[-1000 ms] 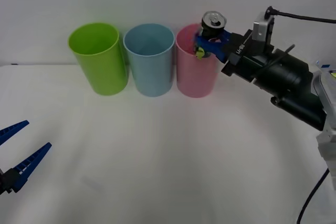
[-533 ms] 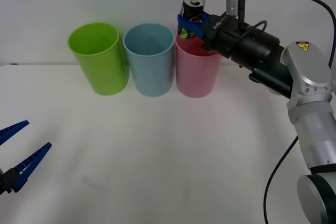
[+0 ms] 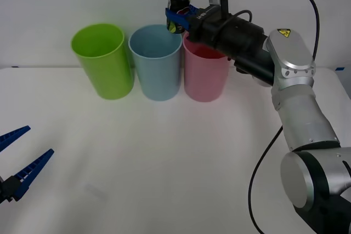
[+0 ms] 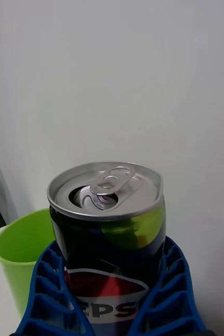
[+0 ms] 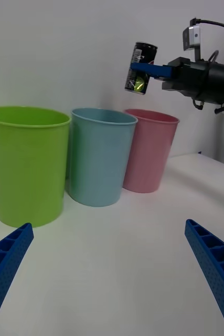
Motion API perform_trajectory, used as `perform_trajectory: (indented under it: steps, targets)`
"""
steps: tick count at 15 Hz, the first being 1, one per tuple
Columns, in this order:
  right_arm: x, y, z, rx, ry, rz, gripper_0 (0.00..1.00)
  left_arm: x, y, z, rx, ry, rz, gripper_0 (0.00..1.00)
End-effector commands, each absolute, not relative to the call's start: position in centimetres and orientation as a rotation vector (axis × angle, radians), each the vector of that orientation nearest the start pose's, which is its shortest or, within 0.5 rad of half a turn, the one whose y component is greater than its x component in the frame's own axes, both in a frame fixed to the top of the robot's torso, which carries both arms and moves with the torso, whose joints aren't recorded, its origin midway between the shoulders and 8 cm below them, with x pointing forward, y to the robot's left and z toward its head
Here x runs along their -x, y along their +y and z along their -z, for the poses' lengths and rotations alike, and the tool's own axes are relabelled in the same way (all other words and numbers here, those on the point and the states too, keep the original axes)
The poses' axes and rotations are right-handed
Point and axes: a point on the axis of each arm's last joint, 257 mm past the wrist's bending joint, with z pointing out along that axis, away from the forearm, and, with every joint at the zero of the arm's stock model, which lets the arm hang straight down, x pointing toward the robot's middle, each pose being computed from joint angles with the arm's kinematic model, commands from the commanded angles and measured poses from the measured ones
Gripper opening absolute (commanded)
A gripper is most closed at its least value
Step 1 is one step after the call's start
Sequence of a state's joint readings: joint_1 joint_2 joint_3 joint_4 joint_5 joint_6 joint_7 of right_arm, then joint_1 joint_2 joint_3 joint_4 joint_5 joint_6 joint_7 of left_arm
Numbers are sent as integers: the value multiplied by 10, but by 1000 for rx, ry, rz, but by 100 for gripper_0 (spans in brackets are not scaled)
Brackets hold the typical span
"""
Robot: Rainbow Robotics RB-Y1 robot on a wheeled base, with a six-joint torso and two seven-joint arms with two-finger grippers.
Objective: Grasp the object on the table and drop it into the matching bin: aluminum can to the light blue bin, PET bottle to the pink bin.
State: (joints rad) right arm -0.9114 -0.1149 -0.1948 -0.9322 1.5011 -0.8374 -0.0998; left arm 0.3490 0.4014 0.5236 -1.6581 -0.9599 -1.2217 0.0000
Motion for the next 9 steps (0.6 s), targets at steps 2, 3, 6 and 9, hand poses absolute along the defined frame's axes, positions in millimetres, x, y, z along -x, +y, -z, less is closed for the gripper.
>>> perform_trajectory:
  steps: [2, 3, 6, 9]
  targets:
    - [-648, 31, -1, 659, 1287, -716, 0, -342, 330, 169, -465, 1441, 567, 100]
    - [-649, 38, -1, 652, 1290, -719, 0, -342, 330, 169, -465, 1441, 567, 100]
    - [-655, 50, -1, 631, 1302, -690, 0, -342, 330, 169, -465, 1441, 567, 100]
    - [-655, 57, 0, 626, 1306, -679, 0, -342, 330, 169, -465, 1441, 567, 100]
